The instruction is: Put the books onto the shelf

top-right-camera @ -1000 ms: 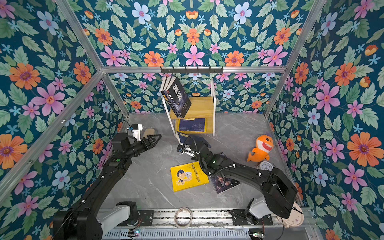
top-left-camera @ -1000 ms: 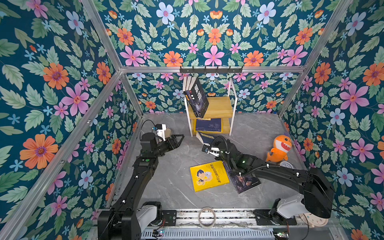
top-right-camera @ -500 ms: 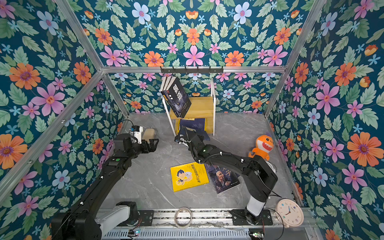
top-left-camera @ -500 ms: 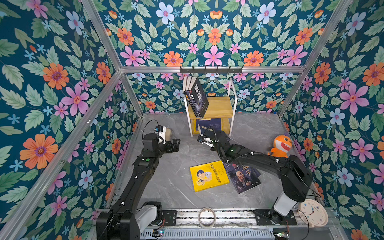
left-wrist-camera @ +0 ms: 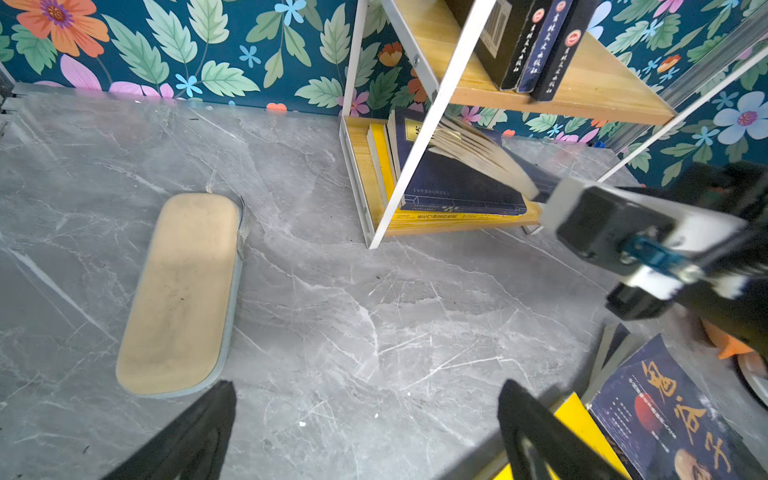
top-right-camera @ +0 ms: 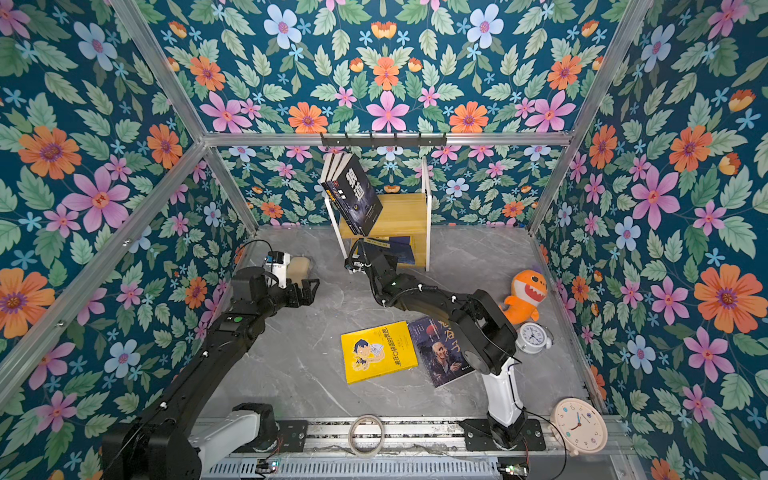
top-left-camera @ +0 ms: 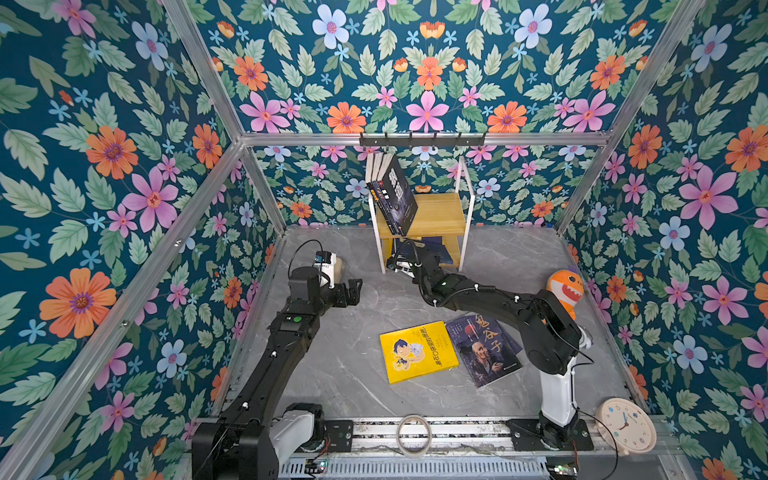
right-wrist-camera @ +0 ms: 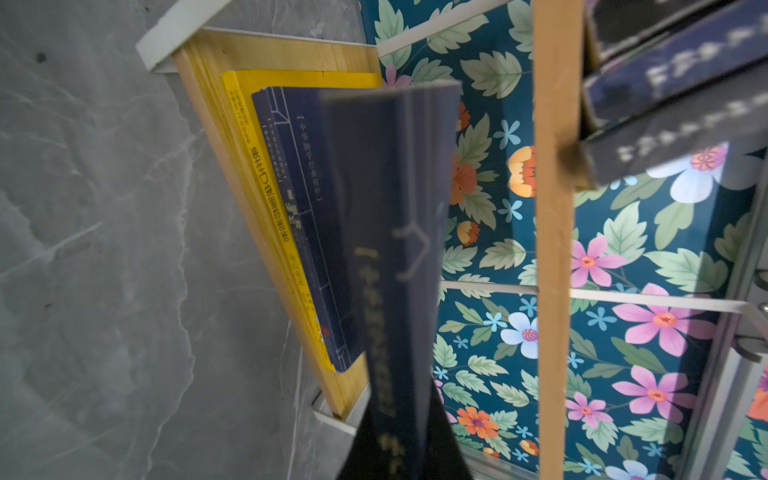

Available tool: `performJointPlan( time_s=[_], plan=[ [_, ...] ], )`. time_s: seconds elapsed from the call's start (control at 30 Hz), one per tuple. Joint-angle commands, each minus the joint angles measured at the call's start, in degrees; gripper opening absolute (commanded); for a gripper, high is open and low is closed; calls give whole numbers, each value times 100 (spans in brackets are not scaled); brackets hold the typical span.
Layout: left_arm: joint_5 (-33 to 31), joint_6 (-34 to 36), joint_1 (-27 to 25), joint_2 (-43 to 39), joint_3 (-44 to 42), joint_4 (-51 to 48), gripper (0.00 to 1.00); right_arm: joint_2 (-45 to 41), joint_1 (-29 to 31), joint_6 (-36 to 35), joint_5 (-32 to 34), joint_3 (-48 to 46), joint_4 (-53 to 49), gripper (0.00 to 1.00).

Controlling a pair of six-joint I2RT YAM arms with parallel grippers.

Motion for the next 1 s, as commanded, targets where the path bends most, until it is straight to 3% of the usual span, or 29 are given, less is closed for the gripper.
performJointPlan(
  time_s=[0.0,0.3,0.97],
  plan=[
    [-31,39,-35,7,55,10,100,238,-76,-129,7,253,332,0],
    [46,-27,-96,41,44,-1,100,1024,-304,85,-369,935,-327,0],
    [-73,-83,-79,106,87,29,100,1699,-518,770,-1175,2304,-1531,0]
  ],
)
